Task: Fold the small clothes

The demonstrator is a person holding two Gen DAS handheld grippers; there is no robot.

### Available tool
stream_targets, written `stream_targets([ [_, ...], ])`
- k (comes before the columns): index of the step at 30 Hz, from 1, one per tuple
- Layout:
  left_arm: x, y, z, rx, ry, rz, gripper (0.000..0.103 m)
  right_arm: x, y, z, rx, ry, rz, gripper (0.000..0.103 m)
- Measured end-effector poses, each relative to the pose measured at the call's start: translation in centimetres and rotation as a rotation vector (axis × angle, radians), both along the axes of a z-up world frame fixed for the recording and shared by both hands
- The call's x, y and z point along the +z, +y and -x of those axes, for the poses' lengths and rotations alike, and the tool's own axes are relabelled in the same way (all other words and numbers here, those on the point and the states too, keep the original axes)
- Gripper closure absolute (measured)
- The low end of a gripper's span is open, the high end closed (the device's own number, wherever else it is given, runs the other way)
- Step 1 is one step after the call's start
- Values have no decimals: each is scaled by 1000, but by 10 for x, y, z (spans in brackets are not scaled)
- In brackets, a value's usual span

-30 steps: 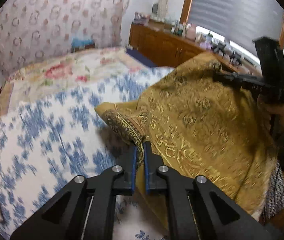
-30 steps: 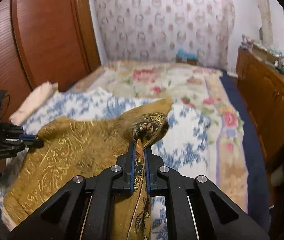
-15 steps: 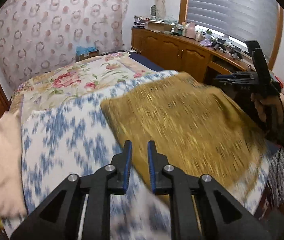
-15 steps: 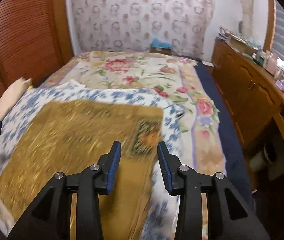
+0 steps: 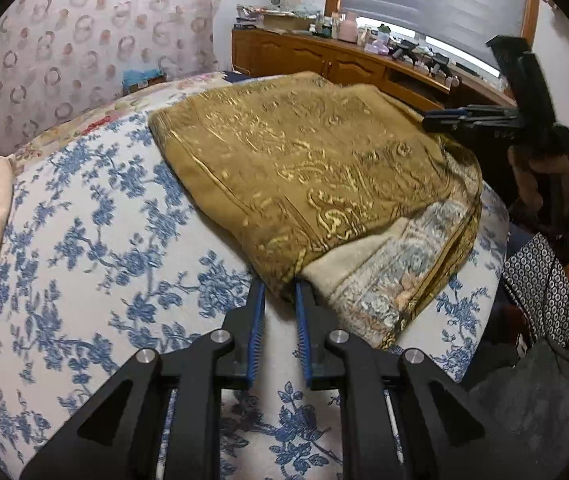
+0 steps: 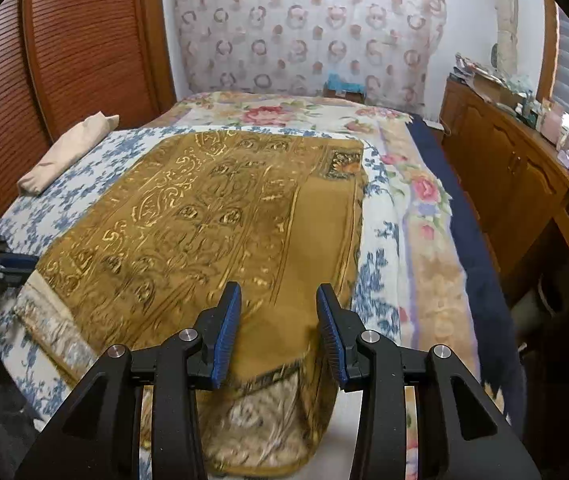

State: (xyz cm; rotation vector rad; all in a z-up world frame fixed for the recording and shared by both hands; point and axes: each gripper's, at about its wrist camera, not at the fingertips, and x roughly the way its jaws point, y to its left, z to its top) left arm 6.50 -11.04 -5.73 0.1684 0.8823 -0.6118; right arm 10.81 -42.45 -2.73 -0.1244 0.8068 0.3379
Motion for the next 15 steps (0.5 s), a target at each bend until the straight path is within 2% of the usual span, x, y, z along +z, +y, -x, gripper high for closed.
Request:
stream_targets([
  [4,-3,-5,-1,14,-6,-13,91,-1,-1,8,3,1,-11,64],
  [7,-1,-1,-4,26,-25,21,91,-4,1,11,6,4,-12,64],
  [8,1,0,-4,21,-32,36,92,-6,1,12,8,8,-16,64],
  [10,3,3,-1,16,-43,63,102,-10,2,13,10,15,-20,64],
  [15,16,7,13,25,-89,90,103,-24,5,10,0,36,-3,64],
])
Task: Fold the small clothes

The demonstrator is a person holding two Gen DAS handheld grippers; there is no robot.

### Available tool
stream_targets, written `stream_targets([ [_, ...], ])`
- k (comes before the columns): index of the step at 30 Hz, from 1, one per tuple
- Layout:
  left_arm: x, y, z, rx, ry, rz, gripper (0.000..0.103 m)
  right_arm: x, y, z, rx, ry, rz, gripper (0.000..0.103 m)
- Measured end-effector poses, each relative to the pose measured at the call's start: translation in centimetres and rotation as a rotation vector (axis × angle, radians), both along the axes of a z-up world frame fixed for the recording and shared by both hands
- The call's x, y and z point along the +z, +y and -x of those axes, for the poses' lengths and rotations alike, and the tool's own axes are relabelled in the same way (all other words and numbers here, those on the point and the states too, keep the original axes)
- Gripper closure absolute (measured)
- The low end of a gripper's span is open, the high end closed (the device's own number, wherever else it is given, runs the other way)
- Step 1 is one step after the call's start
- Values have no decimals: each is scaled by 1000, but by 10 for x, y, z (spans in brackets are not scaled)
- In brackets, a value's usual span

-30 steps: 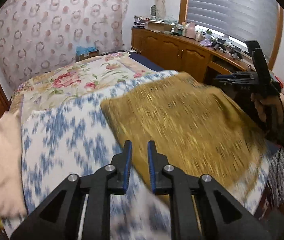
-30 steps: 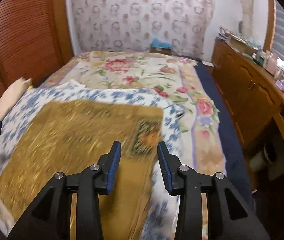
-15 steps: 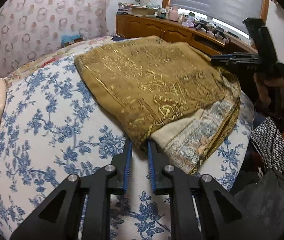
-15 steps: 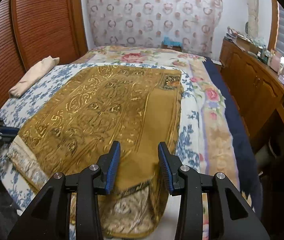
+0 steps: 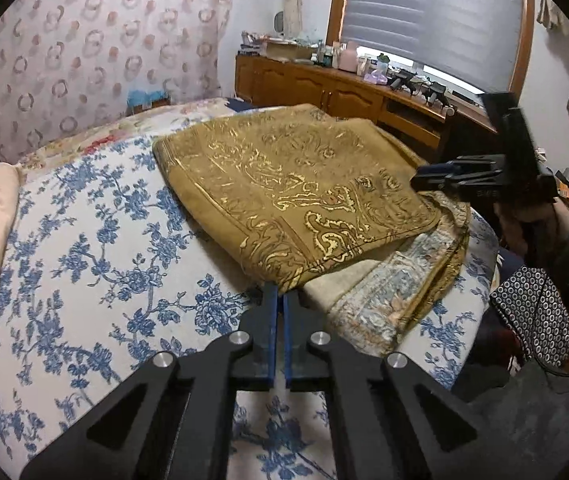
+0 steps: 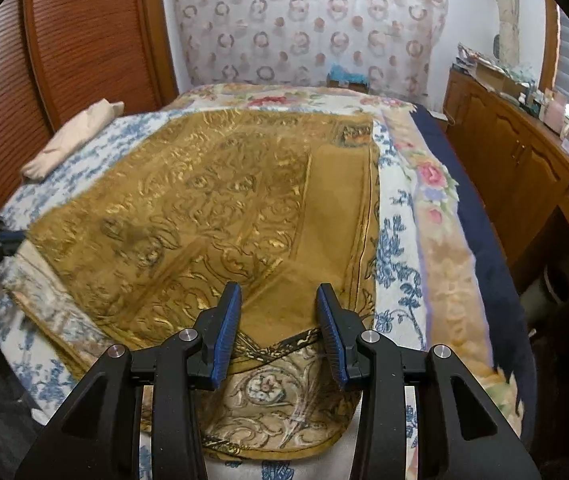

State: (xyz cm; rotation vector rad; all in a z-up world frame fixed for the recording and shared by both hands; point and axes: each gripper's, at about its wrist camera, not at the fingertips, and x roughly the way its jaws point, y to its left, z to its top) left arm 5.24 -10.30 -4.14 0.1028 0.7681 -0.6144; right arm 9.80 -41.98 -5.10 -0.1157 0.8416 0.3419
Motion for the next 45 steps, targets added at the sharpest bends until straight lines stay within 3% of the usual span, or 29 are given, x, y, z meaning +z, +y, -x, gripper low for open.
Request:
stream_targets([
  [19,23,-20,67,-78,-12,-19,103,9,-20,34,-37,14,19,64],
  [23,31,-16,68,-61,-25,-1,103,17,-19,44,-28,-4,-1,64],
  [30,45,-8,69,-53,-29,8,103,3,-11,36,-17,47,-109,64],
  [36,49,3,64,-35,-33,17,92,-10,-7,27,-61,72,-155,63],
  [37,49,5,62,-23,-36,14,87,-11,-6,27,-65,71,-151,65],
  [40,42,9,49,5,-11,18,81,-10,0,29,-50,42,-109,101],
  [45,21,9,24,56,50,1,78,12,-19,48,-37,0,-87,103],
])
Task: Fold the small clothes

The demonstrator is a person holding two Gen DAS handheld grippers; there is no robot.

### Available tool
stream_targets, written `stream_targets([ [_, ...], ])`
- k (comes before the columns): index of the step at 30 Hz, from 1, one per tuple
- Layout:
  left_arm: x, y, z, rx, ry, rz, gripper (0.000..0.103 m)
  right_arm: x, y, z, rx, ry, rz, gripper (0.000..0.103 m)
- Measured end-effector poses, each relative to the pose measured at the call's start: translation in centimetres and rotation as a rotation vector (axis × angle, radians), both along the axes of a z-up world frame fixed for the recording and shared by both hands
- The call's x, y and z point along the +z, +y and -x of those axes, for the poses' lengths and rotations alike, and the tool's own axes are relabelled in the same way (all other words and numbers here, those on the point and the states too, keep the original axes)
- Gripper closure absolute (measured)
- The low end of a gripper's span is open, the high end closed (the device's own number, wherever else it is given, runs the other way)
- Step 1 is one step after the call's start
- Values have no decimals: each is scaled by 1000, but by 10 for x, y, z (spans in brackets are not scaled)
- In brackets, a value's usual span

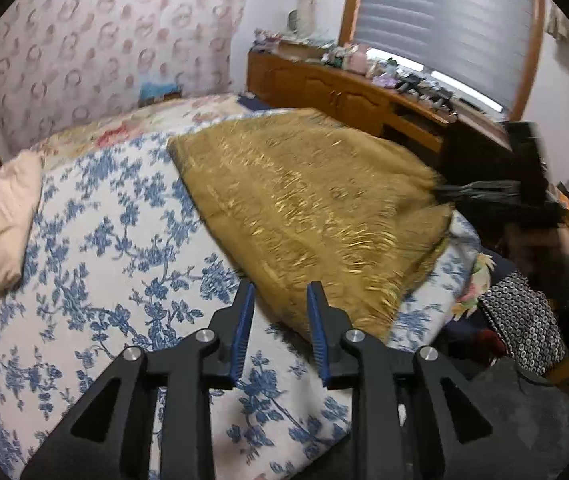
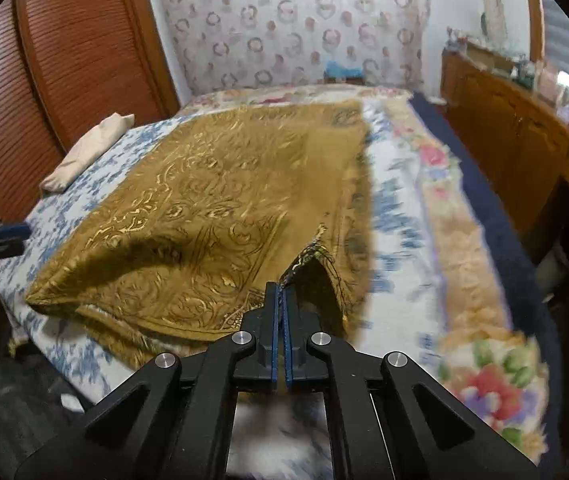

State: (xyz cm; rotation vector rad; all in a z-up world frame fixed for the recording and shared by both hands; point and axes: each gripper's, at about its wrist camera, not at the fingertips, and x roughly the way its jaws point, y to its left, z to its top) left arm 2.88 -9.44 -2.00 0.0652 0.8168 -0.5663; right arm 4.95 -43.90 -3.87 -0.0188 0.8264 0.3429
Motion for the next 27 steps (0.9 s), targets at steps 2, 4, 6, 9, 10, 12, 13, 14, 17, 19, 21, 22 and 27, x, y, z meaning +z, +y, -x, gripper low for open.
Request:
stream_targets([
  [2,-8,-4,-6,-5,24,-1,77,9,-10,8,-21,-9,21,103],
  [4,-17,-8,-10,-17,62,6,77,10,-12,11,-27,-5,56,103],
  [6,-23,-10,-13,-23,92,10,77,9,-11,9,-32,4,86,101],
  [9,-31,-11,-13,-24,126,11,77,9,-7,7,-39,-4,111,76],
  [10,-33,-12,-13,-26,133,12,77,9,-7,6,-45,-3,114,67],
  [12,-36,-15,-12,-29,145,7,77,6,-8,4,-52,-3,114,62],
  [13,-38,-16,-11,-31,155,9,77,4,-9,4,-55,-4,118,61],
  [14,-40,-18,-11,-34,166,16,77,3,-8,3,-58,-4,123,61],
  [17,-43,-20,-9,-42,181,43,77,2,-3,3,-49,-18,134,60],
  [19,-44,-19,-10,-37,193,69,77,4,2,4,-36,-27,129,54],
  [21,-45,-13,-13,-31,220,121,77,7,6,6,-24,-41,129,47],
  [22,-45,-12,-14,-39,232,136,77,9,10,7,-9,-49,126,45],
  [27,-30,-14,-16,-98,229,195,103,11,33,12,86,-57,104,41],
])
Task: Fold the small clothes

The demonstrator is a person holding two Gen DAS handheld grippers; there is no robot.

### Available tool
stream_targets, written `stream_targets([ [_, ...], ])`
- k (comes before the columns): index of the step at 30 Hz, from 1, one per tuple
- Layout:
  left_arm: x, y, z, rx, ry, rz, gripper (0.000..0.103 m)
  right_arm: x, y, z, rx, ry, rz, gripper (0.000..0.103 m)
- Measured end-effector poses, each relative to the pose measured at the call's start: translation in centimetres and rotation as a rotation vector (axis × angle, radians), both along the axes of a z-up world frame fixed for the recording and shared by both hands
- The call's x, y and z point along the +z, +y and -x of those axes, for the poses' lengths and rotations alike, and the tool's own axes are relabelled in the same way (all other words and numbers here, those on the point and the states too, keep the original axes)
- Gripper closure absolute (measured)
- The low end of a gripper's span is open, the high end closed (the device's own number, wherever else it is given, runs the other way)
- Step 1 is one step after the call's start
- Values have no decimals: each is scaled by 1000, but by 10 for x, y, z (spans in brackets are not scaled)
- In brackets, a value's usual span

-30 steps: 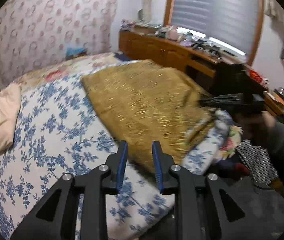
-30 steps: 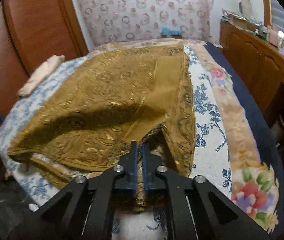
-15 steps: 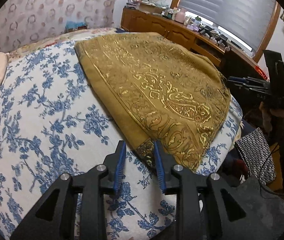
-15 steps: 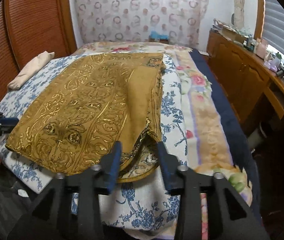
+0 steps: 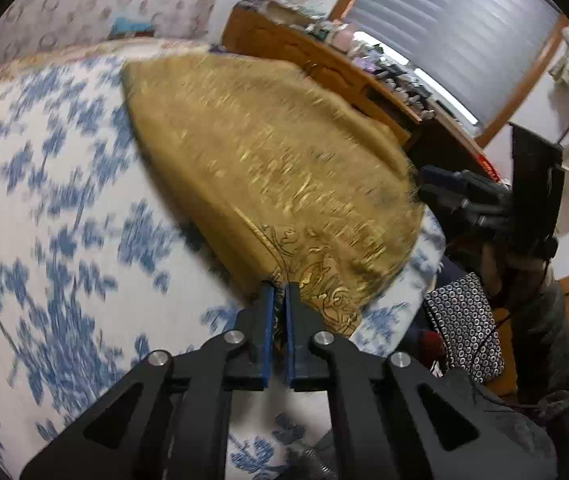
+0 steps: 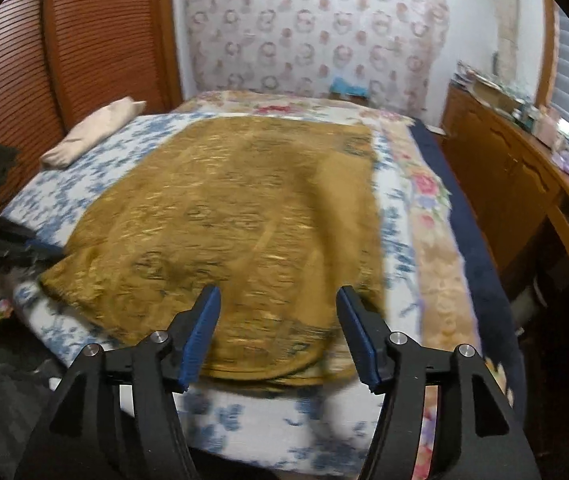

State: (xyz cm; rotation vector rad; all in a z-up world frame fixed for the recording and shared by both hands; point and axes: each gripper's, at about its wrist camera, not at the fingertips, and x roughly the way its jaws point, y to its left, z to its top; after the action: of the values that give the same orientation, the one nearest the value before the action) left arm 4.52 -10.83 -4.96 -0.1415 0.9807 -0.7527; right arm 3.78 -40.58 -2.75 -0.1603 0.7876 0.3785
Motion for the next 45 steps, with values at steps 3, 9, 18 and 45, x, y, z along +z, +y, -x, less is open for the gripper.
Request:
stream_targets([
  [3,34,-4,-3,8,-89,31,103,0,15,5,56,3,-10,39],
  [9,83,-12,-37,40,-181,74,103,4,36,18,156,-9,-10,35],
  [18,70,-17,-85,109,-172,45,103,-28,41,-4,146,47,60,35],
  [45,65,10,-192,225,-216,-136,102,34,44,-199,183,-55,108,98],
])
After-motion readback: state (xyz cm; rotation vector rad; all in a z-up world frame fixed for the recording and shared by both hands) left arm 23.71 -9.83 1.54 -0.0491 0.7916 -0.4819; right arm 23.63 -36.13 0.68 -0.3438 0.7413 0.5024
